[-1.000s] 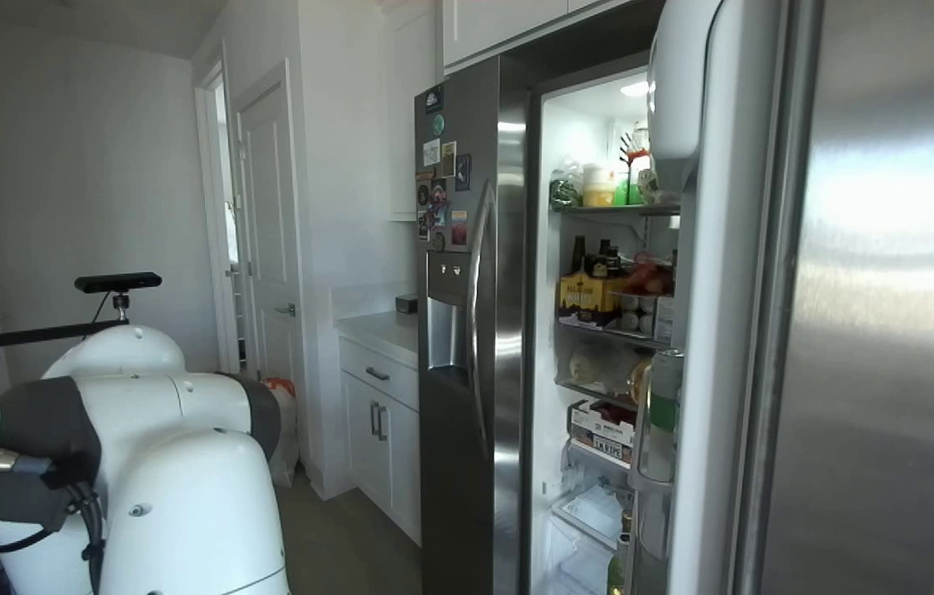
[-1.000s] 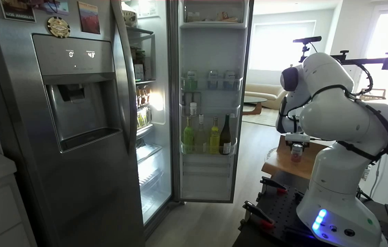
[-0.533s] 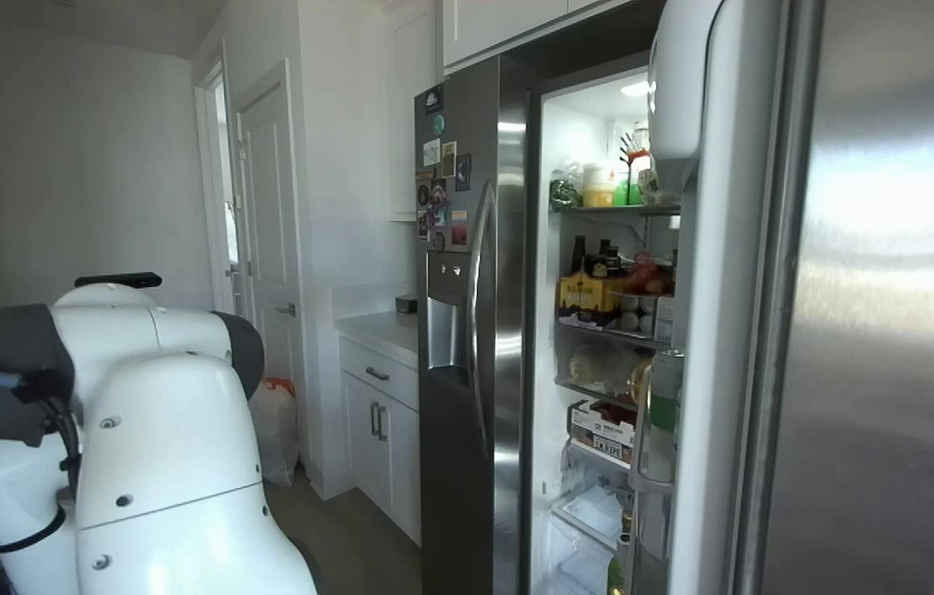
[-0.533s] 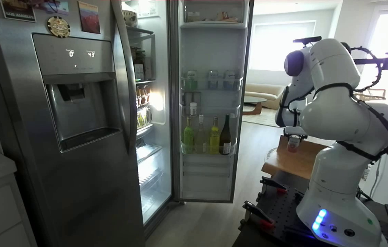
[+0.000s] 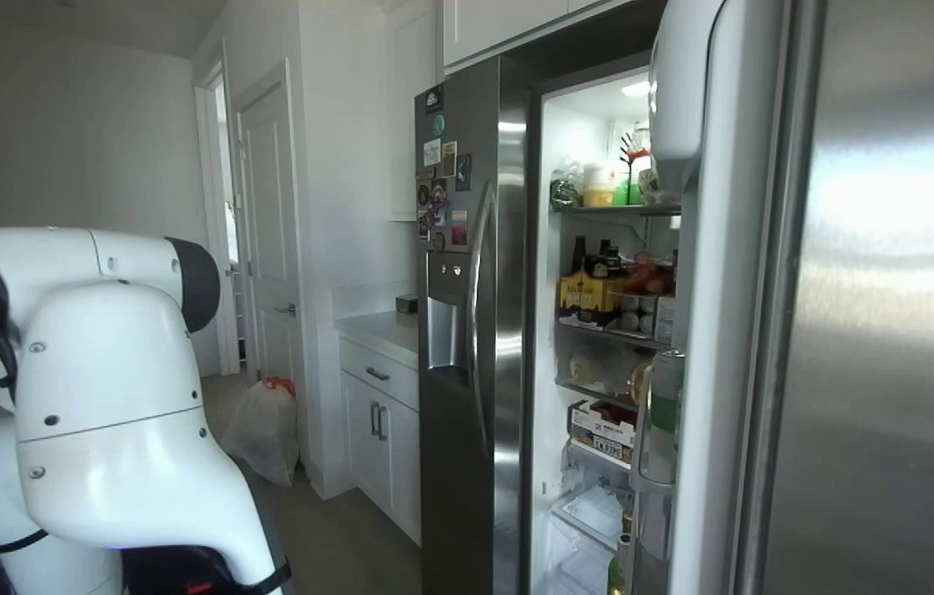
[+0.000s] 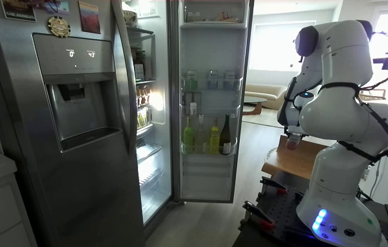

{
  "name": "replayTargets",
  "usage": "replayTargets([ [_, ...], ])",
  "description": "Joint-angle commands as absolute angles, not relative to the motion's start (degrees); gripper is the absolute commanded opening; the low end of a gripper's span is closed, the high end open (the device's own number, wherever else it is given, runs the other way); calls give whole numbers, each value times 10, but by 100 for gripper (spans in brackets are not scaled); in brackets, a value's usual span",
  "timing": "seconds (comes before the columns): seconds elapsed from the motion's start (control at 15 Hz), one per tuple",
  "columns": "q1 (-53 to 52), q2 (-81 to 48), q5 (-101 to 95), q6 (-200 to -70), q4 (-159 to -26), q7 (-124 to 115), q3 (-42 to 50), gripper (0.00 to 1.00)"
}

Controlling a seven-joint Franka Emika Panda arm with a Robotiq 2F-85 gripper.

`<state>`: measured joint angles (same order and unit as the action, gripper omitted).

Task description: Put the soda can in the compartment on the fridge door

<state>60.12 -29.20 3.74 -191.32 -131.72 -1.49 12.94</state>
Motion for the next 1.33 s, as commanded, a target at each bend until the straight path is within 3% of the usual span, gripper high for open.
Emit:
replayTargets([
  [0.0,656,-188,-7,-1981,-1441,-2,80,49],
  [0.13,688,-160,-48,-2023,-1488,-13,54,49],
  [0.47,789,-46,-179,-1989,-1543,-73,-37,49],
  [0.73,878,17,-375,-1988,-1563,-243,-130,49],
  [1.27,806,54,-588,-1987,-1530,-528,-123,49],
])
